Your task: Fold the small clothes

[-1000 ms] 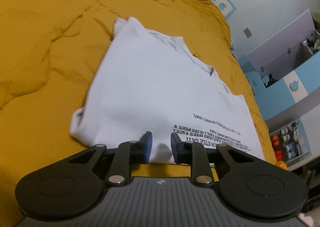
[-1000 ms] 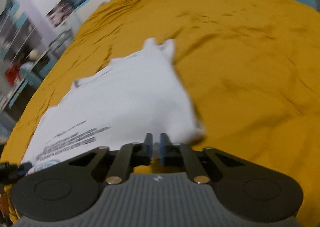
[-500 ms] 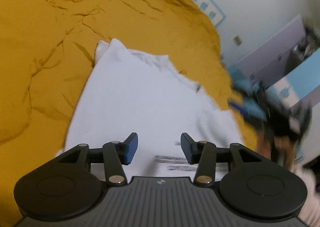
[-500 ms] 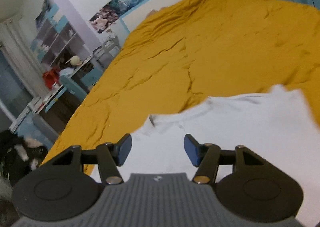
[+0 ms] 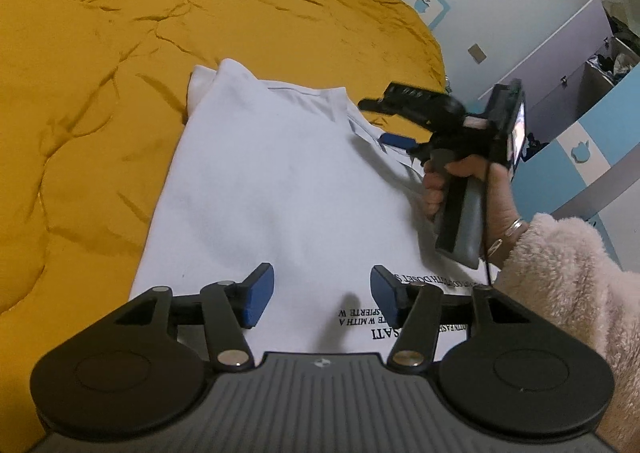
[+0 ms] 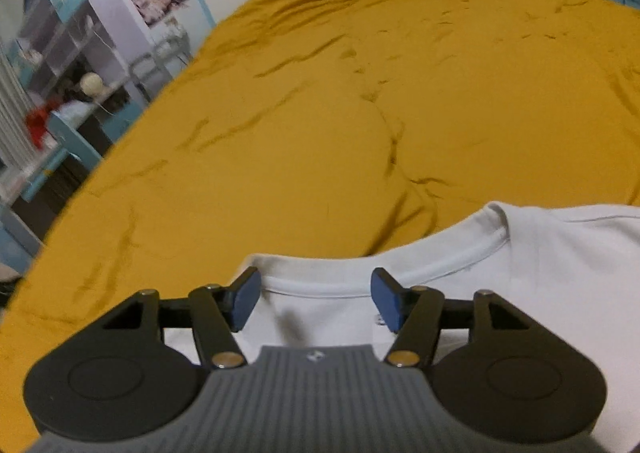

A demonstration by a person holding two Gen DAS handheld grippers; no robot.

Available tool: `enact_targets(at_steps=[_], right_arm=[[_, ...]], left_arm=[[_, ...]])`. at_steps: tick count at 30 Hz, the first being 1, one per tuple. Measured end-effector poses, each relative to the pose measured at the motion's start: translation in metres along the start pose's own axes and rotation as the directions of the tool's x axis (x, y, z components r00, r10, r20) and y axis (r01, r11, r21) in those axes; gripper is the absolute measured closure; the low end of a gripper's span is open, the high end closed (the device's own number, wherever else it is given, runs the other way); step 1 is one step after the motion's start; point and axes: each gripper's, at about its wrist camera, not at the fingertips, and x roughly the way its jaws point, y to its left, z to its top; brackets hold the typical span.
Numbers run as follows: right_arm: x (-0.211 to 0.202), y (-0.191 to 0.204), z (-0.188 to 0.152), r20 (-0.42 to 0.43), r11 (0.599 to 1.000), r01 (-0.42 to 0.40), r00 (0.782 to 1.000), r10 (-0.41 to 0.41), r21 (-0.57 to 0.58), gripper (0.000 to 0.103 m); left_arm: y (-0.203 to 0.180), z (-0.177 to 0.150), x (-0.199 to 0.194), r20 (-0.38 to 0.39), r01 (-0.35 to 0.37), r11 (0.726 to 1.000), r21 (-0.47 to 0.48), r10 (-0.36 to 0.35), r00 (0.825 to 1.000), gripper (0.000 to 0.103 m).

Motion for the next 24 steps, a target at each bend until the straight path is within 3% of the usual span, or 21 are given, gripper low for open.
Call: enact_targets(at_steps=[6, 11, 16, 24], right_arm=[[-0.015, -0.003, -0.019, -0.03, 1.0, 0.003, 1.0, -0.003, 0.009, 0.045], [-0.064, -0.004, -0.042, -0.106, 0.999, 0.003, 0.994, -0.008, -0.042, 0.045], [-0.116, -0.013, -0.074, -0.181, 1.0, -0.015, 0.983, 0.015, -0.001, 0.045], [-0.192, -0.02, -0.126, -0.218, 0.999, -0.031, 0.975, 0.038, 0.035, 0.045]], left_arm=[[0.0, 0.0, -0.005, 0.005, -0.003, 1.0, -0.019, 0.003, 1.0, 0.038], [-0.007, -0.002, -0.014, 0.018, -0.027, 1.0, -0.015, 0.028, 0.999, 0.038], [-0.009, -0.005, -0.022, 0.016, -0.038, 0.999, -0.038, 0.039, 0.999, 0.038], [-0.014, -0.016, -0.037, 0.016, -0.034, 0.997, -0.064, 0.035, 0.999, 0.038]])
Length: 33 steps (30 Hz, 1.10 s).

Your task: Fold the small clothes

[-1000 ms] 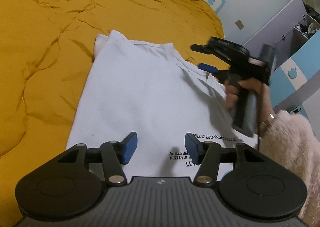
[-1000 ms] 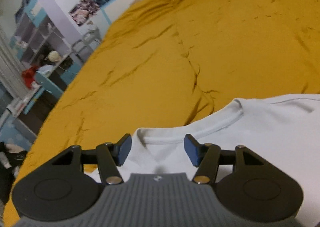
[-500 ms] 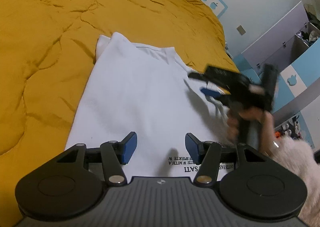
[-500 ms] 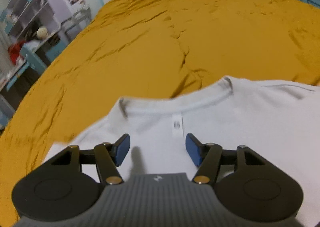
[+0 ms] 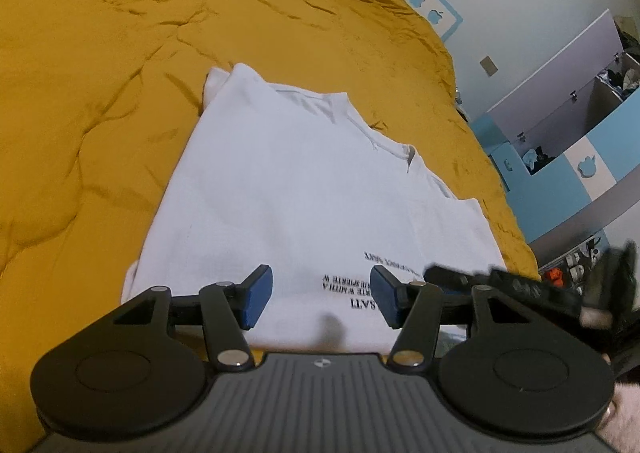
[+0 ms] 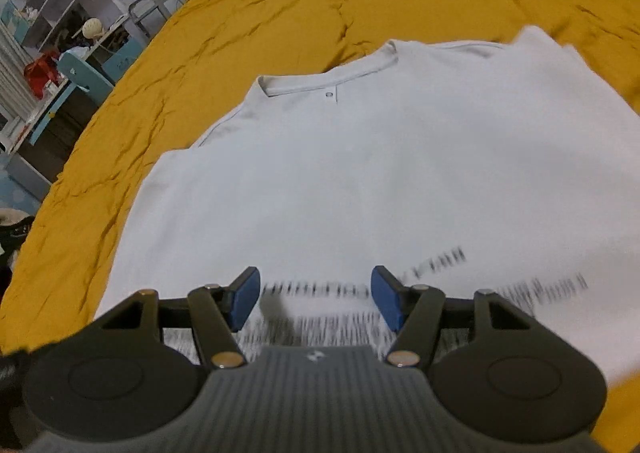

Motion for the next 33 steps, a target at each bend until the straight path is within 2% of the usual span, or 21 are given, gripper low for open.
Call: enact_targets(at_steps=[4, 10, 13, 17, 20, 23, 25, 27, 28, 31, 33], right_arm=[[-0.019, 0.001, -0.026, -0.062, 1.0, -0.015, 0.998, 0.017, 0.024, 0.044], [-0.019, -0.003, -0.051, -0.028, 1.0, -0.008, 1.0, 0.008, 0.004, 0.044], [-0.017, -0.001, -0.05, -0.027, 1.0, -0.004, 1.0, 0.004, -0.002, 0.039], [-0.033, 0.019, -0.048, 0.0, 0.996, -0.006, 1.0, 0.006, -0.084, 0.039], [-0.042, 0.052, -0.053, 0.011, 0.971, -0.044, 0.999, 0.048, -0.236, 0.039], [-0.043, 0.095, -0.067, 0.03, 0.897, -0.055, 0.997, 0.075, -0.438, 0.039], [-0.04, 0.124, -0.081, 0.041, 0.826, -0.051, 0.995, 0.089, -0.561, 0.039], [-0.032, 0.15, -0.095, 0.054, 0.746, -0.021, 0.996, 0.075, -0.666, 0.039], [-0.027, 0.164, -0.104, 0.068, 0.69, 0.003, 0.995, 0.068, -0.724, 0.039], [-0.01, 0.192, -0.124, 0.08, 0.564, 0.047, 0.996, 0.034, -0.825, 0.047], [0.001, 0.203, -0.132, 0.088, 0.521, 0.074, 0.996, 0.003, -0.851, 0.055]], left_arm=[[0.003, -0.007, -0.003, -0.014, -0.003, 1.0, -0.026, 0.002, 1.0, 0.038], [0.005, -0.01, -0.001, -0.023, -0.001, 1.0, -0.028, 0.001, 1.0, 0.038], [0.004, -0.007, -0.002, -0.027, 0.006, 0.999, -0.035, -0.007, 1.0, 0.038], [0.001, 0.008, -0.022, 0.022, 0.034, 0.999, -0.011, -0.034, 0.999, 0.038], [0.002, 0.028, -0.038, 0.056, 0.022, 0.999, 0.026, -0.024, 0.998, 0.038], [0.009, 0.05, -0.048, 0.075, -0.014, 0.998, 0.058, 0.009, 0.997, 0.037], [0.016, 0.063, -0.05, 0.075, -0.027, 0.997, 0.066, 0.022, 0.997, 0.032], [0.025, 0.077, -0.046, 0.056, -0.032, 0.998, 0.063, 0.028, 0.998, 0.032], [0.029, 0.082, -0.043, 0.041, -0.028, 0.998, 0.062, 0.026, 0.999, 0.032], [0.044, 0.095, -0.03, 0.004, -0.014, 0.998, 0.056, 0.014, 1.0, 0.032], [0.056, 0.103, -0.016, -0.031, -0.004, 0.999, 0.04, 0.005, 1.0, 0.032]])
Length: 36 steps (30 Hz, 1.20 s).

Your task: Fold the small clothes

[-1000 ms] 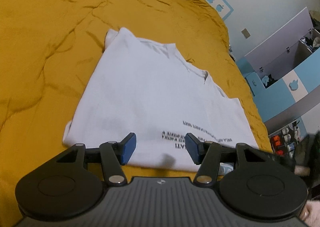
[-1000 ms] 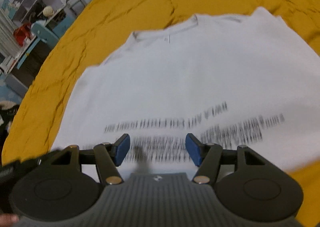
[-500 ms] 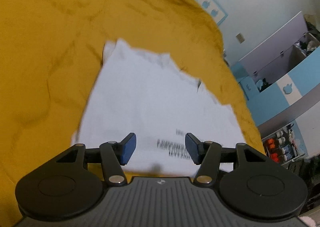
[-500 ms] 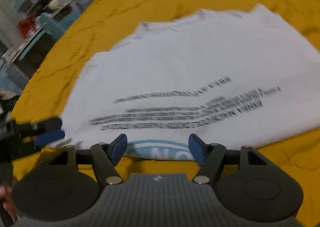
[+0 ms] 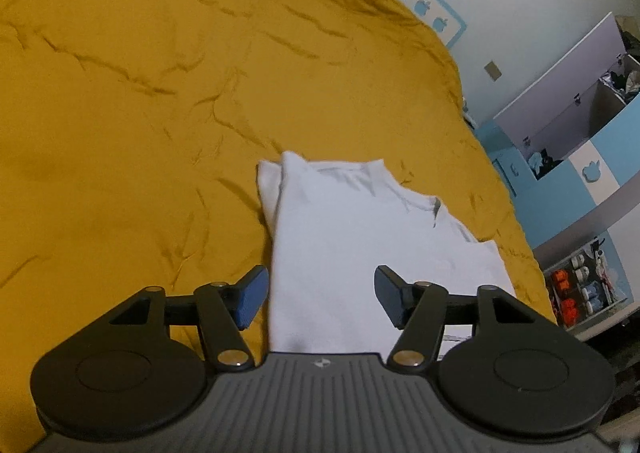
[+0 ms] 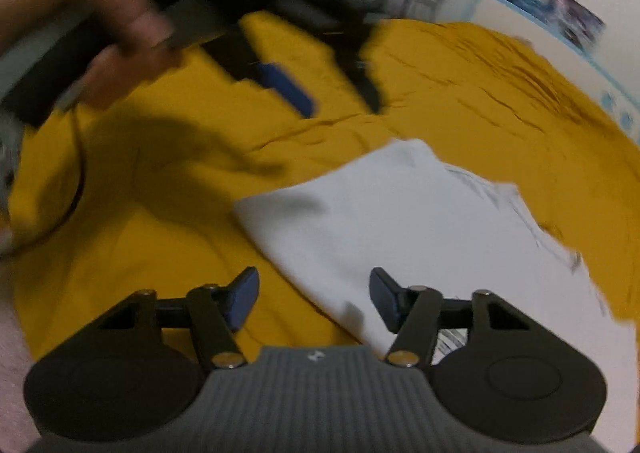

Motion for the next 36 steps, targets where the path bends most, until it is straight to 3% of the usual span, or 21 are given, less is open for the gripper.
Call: enact_targets(at_steps=[4, 7, 11, 19, 22, 24, 26, 27, 28, 36], right_arm=[[0.013, 0.023, 0.01, 0.008, 0.992, 0.075, 0.997, -0.074, -0.103, 0.055], [0.019, 0.031, 0.017, 0.02, 0.987, 0.088, 0.996, -0.086, -0.132, 0.056], [0.027, 0.038, 0.021, 0.027, 0.98, 0.119, 0.993, -0.116, -0.162, 0.056], [0.038, 0.037, 0.02, 0.033, 0.981, 0.129, 0.991, -0.126, -0.143, 0.056], [0.039, 0.038, 0.018, 0.043, 0.981, 0.128, 0.992, -0.123, -0.144, 0.061], [0.039, 0.041, 0.016, 0.032, 0.984, 0.102, 0.995, -0.098, -0.145, 0.076], [0.038, 0.042, 0.015, 0.027, 0.987, 0.087, 0.996, -0.085, -0.134, 0.083], [0.038, 0.042, 0.014, 0.026, 0.989, 0.084, 0.996, -0.081, -0.123, 0.091], [0.037, 0.04, 0.013, 0.026, 0.99, 0.084, 0.996, -0.082, -0.109, 0.093], [0.02, 0.004, 0.014, 0.056, 0.993, -0.008, 0.998, 0.001, 0.122, 0.103]], left_arm=[[0.02, 0.009, 0.027, -0.052, -0.005, 0.998, -0.06, 0.002, 0.999, 0.032], [0.031, 0.015, 0.046, -0.083, 0.003, 0.996, -0.093, -0.01, 0.997, 0.032], [0.047, 0.026, 0.077, -0.124, 0.045, 0.986, -0.16, -0.066, 0.99, 0.032], [0.062, 0.062, 0.138, -0.12, 0.097, 0.969, -0.225, -0.127, 0.985, 0.032], [0.063, 0.073, 0.156, -0.125, 0.106, 0.965, -0.242, -0.139, 0.982, 0.032], [0.064, 0.078, 0.164, -0.119, 0.12, 0.959, -0.258, -0.155, 0.981, 0.032], [0.065, 0.079, 0.167, -0.089, 0.155, 0.956, -0.248, -0.182, 0.979, 0.046], [0.064, 0.078, 0.167, -0.078, 0.154, 0.96, -0.235, -0.177, 0.981, 0.069], [0.065, 0.077, 0.168, -0.084, 0.152, 0.96, -0.235, -0.176, 0.981, 0.083], [0.061, 0.075, 0.157, -0.029, 0.2, 0.94, -0.277, -0.216, 0.976, 0.085]])
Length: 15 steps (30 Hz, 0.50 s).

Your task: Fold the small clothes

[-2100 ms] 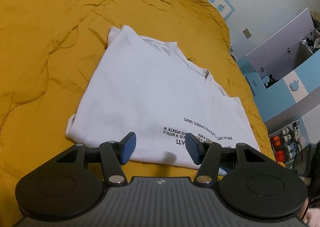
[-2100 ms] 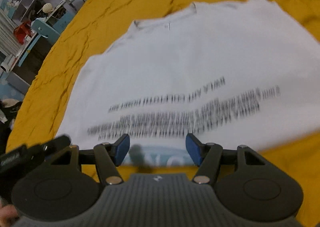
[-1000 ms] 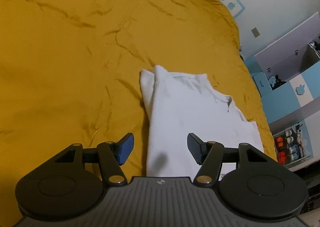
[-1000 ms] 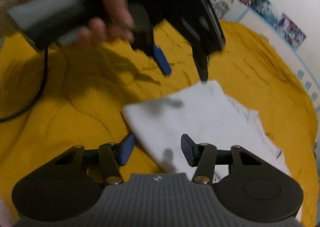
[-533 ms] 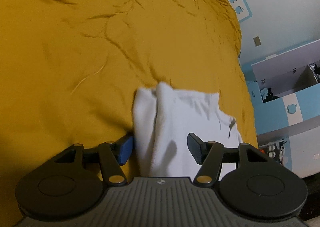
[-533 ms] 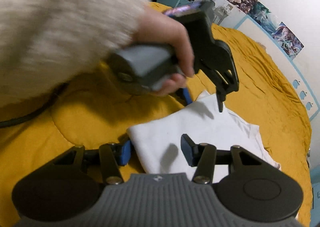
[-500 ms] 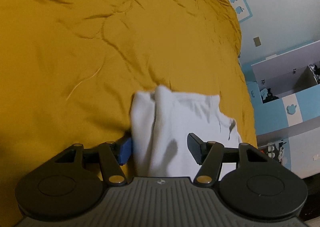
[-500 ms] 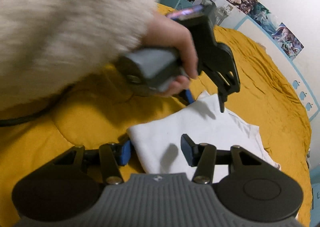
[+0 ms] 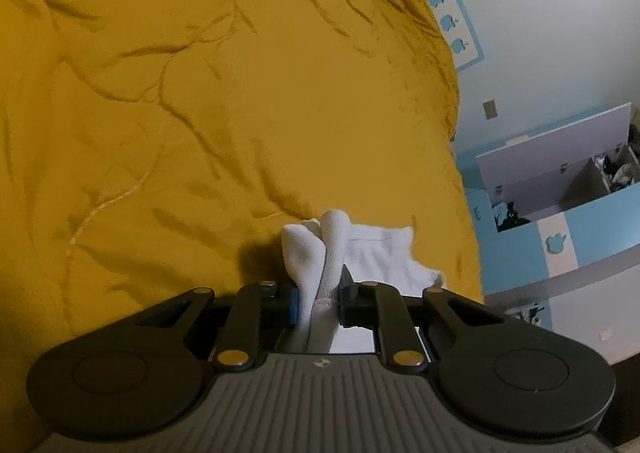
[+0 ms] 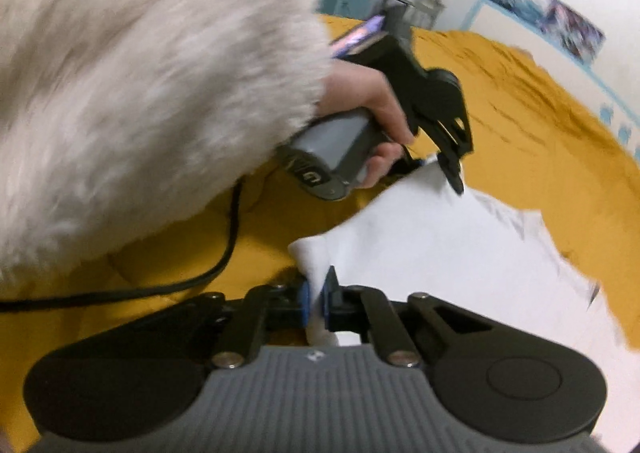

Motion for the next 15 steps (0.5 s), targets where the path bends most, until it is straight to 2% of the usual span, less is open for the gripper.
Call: enact_targets(at_steps=[4, 8, 12, 15], right_arm=[[-0.025, -0.035, -0.002, 0.028, 0.987, -0.022, 0.999, 0.018, 0.157, 0.103], [-0.054, -0.071, -0.013, 0.069, 0.959, -0.019, 0.998, 0.0, 0.284, 0.103], [-0.093, -0.116, -0.033, 0.106, 0.903, 0.001, 0.993, -0.052, 0.43, 0.103], [-0.127, -0.151, -0.06, 0.12, 0.839, 0.042, 0.985, -0.127, 0.542, 0.103]], left_arm=[[-0.03, 0.001, -0.004, 0.025, 0.006, 1.0, 0.02, -0.007, 1.0, 0.085], [-0.071, -0.003, 0.003, 0.035, 0.024, 0.998, 0.055, -0.026, 0.999, 0.085], [-0.123, -0.013, 0.02, 0.057, 0.024, 0.995, 0.099, -0.03, 0.998, 0.085], [-0.166, -0.026, 0.044, 0.061, 0.03, 0.987, 0.159, -0.04, 0.997, 0.085]])
